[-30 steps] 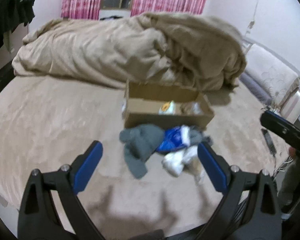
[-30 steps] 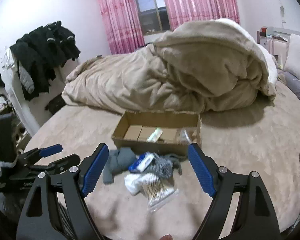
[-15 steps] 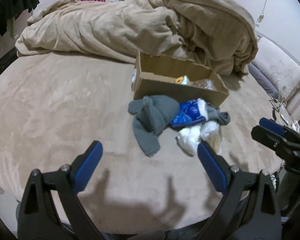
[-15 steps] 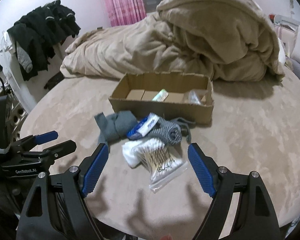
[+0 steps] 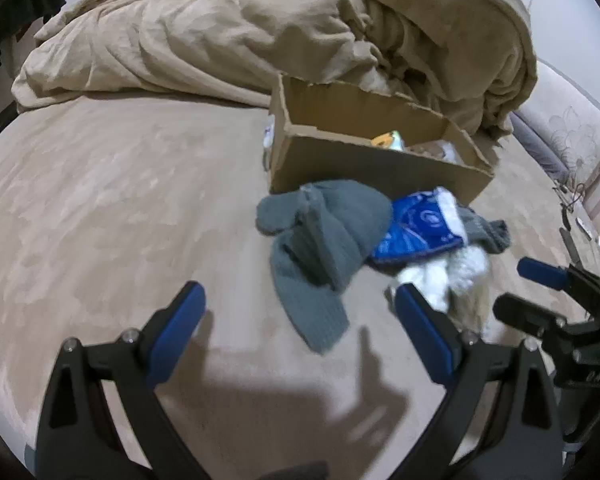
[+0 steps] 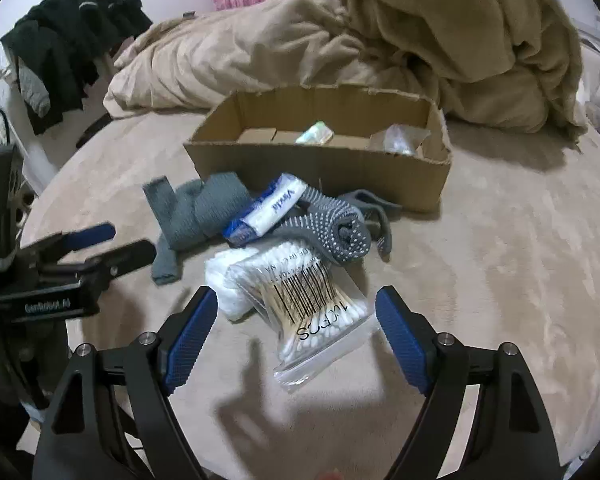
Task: Organize objects
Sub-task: 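Grasp the grey knit glove with the left tool while the right tool grasps the cotton swab bag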
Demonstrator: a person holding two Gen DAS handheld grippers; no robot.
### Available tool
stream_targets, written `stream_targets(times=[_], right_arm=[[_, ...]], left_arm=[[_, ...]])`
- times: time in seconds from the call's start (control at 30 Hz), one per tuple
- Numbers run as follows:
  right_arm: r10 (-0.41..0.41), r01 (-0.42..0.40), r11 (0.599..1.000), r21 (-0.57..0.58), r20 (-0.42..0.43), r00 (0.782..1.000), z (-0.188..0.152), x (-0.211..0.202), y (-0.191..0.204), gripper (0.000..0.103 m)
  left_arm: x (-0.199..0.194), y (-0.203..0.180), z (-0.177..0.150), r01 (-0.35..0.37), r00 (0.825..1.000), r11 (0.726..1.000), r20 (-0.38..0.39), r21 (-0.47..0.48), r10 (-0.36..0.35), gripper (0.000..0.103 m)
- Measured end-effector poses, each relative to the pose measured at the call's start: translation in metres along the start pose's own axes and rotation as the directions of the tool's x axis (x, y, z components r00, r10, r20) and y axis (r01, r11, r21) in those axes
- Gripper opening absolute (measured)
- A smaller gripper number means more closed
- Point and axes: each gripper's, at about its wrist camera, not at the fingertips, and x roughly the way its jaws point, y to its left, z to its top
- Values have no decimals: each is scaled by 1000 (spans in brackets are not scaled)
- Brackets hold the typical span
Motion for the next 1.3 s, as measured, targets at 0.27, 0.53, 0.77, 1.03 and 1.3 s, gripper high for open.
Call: stream_targets(times=[0.27,0.53,0.77,1.03,1.3], right_arm=[[5,-4,1000,3,-65,998,-5,32,-8,84],[9,-10,1000,-5,-47,999,-7,36,-15,68],[37,-38,999,-26,-28,999,-11,22,-13,53],[58,-58,998,-23,-13,998,-17,-4,-7,51],[51,-50,998,-32,19,999,-4,-37,7,51]], left_arm=[[40,-8,5,-10,999,999,-36,54,12,96],[50,-18,8,-40,999,992,-5,120,41,56],[19,-26,3,5,998,988,64,156,-15,41],[-15,-19,-9,31,997,994,66,107,-38,40],[-61,-23,-5,13,995,995,95,100,-23,40]])
